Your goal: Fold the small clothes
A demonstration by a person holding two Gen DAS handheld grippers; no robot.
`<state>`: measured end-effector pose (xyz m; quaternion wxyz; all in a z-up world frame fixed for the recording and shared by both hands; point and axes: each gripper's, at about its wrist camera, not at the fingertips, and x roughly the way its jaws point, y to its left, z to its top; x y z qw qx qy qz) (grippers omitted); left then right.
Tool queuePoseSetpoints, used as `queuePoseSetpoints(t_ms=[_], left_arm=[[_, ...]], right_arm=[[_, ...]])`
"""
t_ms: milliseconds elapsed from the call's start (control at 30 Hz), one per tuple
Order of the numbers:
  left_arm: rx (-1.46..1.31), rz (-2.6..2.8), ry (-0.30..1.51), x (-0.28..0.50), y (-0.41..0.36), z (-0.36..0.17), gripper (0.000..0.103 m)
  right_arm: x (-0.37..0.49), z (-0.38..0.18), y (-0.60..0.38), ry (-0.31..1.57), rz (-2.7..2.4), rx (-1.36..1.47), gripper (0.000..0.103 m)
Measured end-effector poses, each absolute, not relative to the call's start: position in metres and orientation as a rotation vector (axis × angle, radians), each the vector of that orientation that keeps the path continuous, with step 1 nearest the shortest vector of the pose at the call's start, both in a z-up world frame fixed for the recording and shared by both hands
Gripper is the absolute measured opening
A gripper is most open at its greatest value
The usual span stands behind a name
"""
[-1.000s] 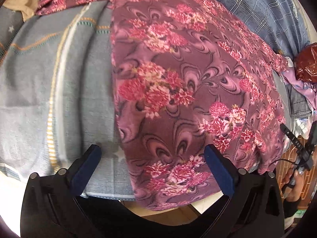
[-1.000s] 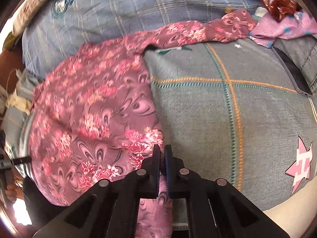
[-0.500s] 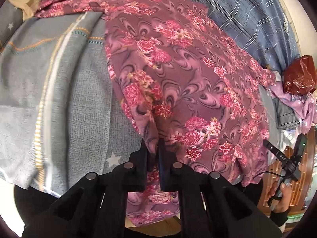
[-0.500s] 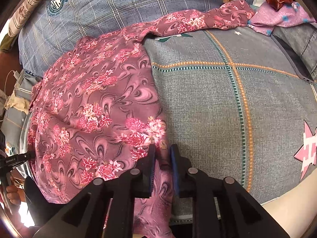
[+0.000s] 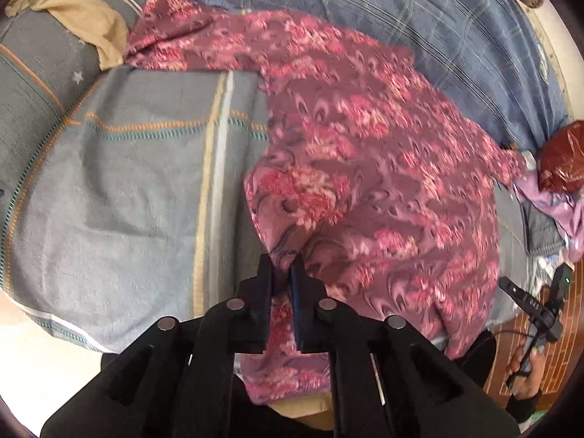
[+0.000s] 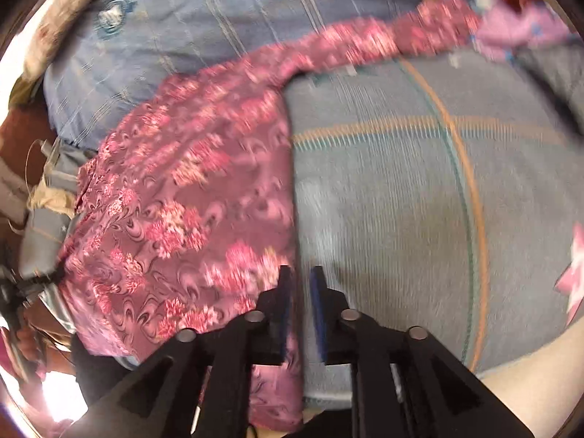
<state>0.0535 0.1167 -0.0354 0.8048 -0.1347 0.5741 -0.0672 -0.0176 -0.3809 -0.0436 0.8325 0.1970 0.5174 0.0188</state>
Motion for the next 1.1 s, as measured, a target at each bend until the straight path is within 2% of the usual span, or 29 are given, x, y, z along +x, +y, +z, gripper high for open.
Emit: queuePoseSetpoints(t_ms=[33, 67, 100, 133, 200, 267, 333, 367, 400, 433, 467, 633, 800, 833, 900, 933, 967, 1000, 1033, 1100], left_arm=[[-0.294, -0.186, 1.246, 0.048, 0.117, -0.038, 0.022], [-0.301, -0.222, 1.264, 0.042, 0.116, -0.041, 0.041], [-0.305, -0.241, 1.273, 0.038, 0.113, -0.043, 0.050], [-0.302, -0.257, 1.273, 0.032, 0.111, -0.044, 0.056], [-0.255, -0.275, 1.270, 0.021, 0.102, -0.043, 0.056], [-0.170, -0.266, 1.278, 0.015, 0.089, -0.046, 0.066], [-0.115, -0.239, 1.307, 0.016, 0.077, -0.056, 0.067], [-0.113, -0.237, 1.316, 0.016, 0.075, -0.060, 0.062], [-0.112, -0.242, 1.317, 0.016, 0.071, -0.063, 0.050], [-0.085, -0.228, 1.313, 0.017, 0.065, -0.064, 0.020], [-0.066, -0.212, 1.310, 0.019, 0.063, -0.063, 0.012], [-0.135, -0.189, 1.328, 0.027, 0.076, -0.062, 0.012], [-0.153, -0.202, 1.315, 0.024, 0.079, -0.062, 0.013], [-0.151, -0.226, 1.305, 0.022, 0.076, -0.059, 0.016], [-0.152, -0.264, 1.296, 0.020, 0.075, -0.058, 0.037], [-0.158, -0.280, 1.295, 0.019, 0.072, -0.057, 0.056], [-0.161, -0.291, 1.293, 0.018, 0.070, -0.057, 0.059], [-0.160, -0.310, 1.296, 0.018, 0.066, -0.057, 0.059], [-0.153, -0.332, 1.303, 0.017, 0.061, -0.056, 0.059], [-0.126, -0.356, 1.307, 0.012, 0.056, -0.059, 0.059]], right_arm=[[-0.021, -0.048, -0.383, 1.105, 0.059, 0.461, 0.038], [-0.026, -0.054, -0.383, 1.110, 0.091, 0.508, 0.043], [-0.029, -0.058, -0.381, 1.113, 0.101, 0.523, 0.050], [-0.032, -0.061, -0.379, 1.117, 0.106, 0.529, 0.050], [-0.039, -0.062, -0.373, 1.105, 0.113, 0.511, 0.050], [-0.044, -0.062, -0.367, 1.106, 0.123, 0.503, 0.050], [-0.049, -0.063, -0.360, 1.101, 0.122, 0.472, 0.048], [-0.052, -0.062, -0.353, 1.095, 0.105, 0.411, 0.045], [-0.051, -0.059, -0.348, 1.087, 0.092, 0.365, 0.019], [-0.051, -0.057, -0.341, 1.087, 0.093, 0.311, 0.004], [-0.050, -0.053, -0.340, 1.085, 0.097, 0.289, 0.003], [-0.050, -0.004, -0.383, 0.926, 0.021, 0.336, 0.003], [-0.041, -0.021, -0.418, 0.970, -0.132, 0.356, 0.003], [-0.042, -0.028, -0.422, 0.988, -0.109, 0.419, 0.009], [-0.049, -0.039, -0.425, 0.999, -0.007, 0.547, 0.011], [-0.050, -0.044, -0.421, 1.006, 0.032, 0.583, 0.020], [-0.054, -0.048, -0.416, 1.017, 0.064, 0.600, 0.026], [-0.055, -0.049, -0.413, 1.028, 0.081, 0.600, 0.039], [-0.059, -0.051, -0.409, 1.039, 0.094, 0.592, 0.044], [-0.068, -0.052, -0.403, 1.064, 0.086, 0.536, 0.044]])
